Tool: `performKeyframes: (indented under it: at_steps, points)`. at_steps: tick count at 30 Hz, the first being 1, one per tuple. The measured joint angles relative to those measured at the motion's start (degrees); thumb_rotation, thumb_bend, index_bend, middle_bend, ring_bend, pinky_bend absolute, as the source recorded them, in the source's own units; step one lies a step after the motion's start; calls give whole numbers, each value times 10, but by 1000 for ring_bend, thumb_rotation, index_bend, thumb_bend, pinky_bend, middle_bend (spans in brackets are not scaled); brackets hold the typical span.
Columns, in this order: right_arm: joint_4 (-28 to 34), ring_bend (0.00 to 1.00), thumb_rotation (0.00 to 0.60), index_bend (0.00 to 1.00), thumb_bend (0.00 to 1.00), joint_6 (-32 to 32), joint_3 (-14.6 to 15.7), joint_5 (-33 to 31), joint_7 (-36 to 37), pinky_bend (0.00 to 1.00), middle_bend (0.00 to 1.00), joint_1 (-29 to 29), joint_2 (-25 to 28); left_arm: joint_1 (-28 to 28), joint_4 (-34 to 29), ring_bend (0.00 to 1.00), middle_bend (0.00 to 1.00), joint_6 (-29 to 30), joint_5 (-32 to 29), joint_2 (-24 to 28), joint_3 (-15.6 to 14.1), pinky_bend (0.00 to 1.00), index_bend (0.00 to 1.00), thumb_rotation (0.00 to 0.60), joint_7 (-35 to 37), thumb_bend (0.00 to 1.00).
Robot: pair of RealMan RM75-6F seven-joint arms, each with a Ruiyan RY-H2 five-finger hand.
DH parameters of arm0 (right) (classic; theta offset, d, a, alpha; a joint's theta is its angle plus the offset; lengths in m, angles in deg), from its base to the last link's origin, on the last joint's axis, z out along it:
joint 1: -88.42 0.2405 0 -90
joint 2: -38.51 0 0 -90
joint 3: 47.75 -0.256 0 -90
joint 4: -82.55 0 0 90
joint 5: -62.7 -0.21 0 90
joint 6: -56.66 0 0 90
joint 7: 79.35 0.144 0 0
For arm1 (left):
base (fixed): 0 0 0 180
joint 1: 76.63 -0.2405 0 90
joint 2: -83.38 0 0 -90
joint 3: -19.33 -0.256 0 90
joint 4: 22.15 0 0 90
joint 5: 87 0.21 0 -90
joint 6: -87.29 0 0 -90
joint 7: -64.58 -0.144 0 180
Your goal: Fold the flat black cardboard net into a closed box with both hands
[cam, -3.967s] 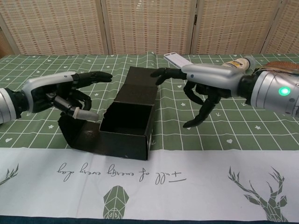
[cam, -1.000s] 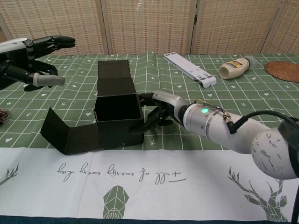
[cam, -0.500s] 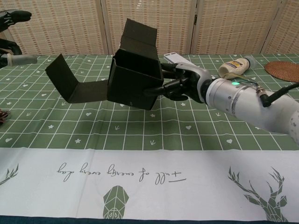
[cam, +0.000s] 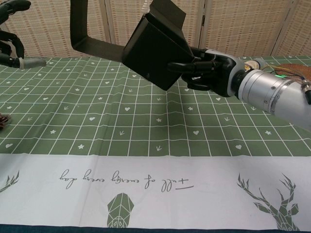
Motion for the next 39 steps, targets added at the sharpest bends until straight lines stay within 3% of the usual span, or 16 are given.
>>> performKeyframes:
  at_steps: [9, 16, 36, 39]
  points:
    - [-20, 783, 600, 366, 73, 13, 16, 10, 30, 1000, 459, 6, -13, 51, 67, 595, 0, 17, 64, -62, 0, 849, 0, 600, -58, 119]
    - [-30, 783, 600, 366, 74, 12, 25, 8, 26, 1000, 459, 15, -22, 75, 80, 595, 0, 30, 82, -91, 4, 849, 0, 600, -61, 119]
    - [-39, 783, 600, 366, 75, 8, 46, 2, -50, 1000, 458, 34, -39, 102, 56, 596, 0, 19, 114, -73, -15, 849, 2, 600, -90, 120]
    - [-41, 783, 600, 366, 75, 8, 45, -6, -68, 1000, 459, 37, -44, 108, 62, 597, 0, 16, 122, -71, -19, 849, 51, 600, -103, 120]
